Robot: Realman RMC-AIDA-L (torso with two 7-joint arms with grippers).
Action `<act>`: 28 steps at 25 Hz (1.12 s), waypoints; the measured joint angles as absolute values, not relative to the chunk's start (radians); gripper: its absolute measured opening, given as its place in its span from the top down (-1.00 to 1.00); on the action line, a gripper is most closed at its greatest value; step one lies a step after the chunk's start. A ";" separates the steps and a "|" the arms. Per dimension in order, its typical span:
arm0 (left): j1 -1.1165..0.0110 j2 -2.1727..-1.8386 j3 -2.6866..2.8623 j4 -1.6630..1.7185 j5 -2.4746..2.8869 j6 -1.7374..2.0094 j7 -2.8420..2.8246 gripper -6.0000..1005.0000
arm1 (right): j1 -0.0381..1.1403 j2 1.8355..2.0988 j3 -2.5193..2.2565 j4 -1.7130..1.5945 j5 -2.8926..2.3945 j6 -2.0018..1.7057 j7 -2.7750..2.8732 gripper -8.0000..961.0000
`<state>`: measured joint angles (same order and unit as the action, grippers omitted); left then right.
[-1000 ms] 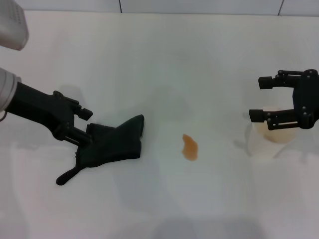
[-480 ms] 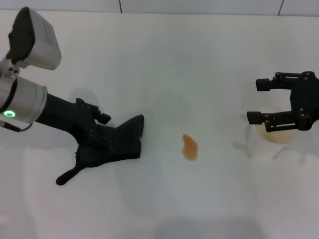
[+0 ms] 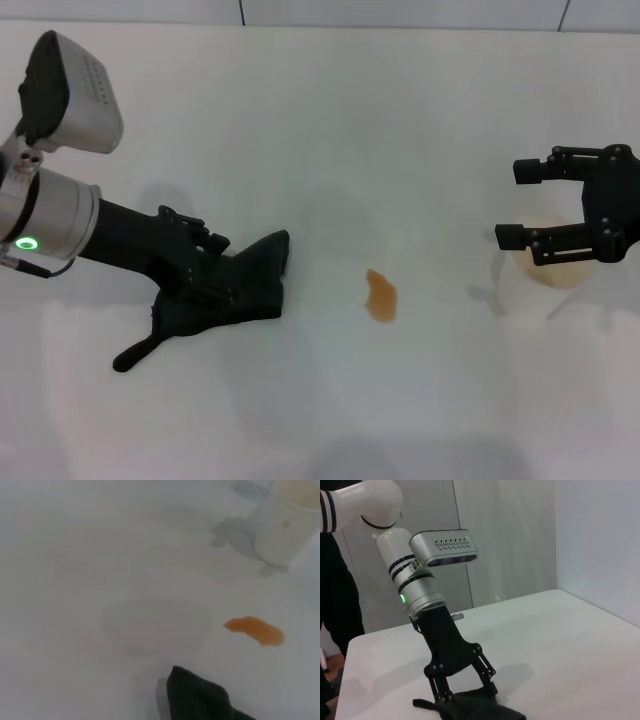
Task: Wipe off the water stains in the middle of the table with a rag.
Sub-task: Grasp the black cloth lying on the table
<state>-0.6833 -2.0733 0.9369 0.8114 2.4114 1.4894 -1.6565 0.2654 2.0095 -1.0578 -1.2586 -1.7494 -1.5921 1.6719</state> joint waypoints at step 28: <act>-0.669 -2.072 0.940 0.778 2.420 1.458 -1.699 -0.42 | 0.267 2.009 -1.053 -1.244 -1.750 -1.581 1.675 -0.75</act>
<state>-0.6690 -2.0720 0.9399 0.7778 2.4197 1.4582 -1.6994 0.2669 2.0095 -1.0533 -1.2439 -1.7502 -1.5815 1.6745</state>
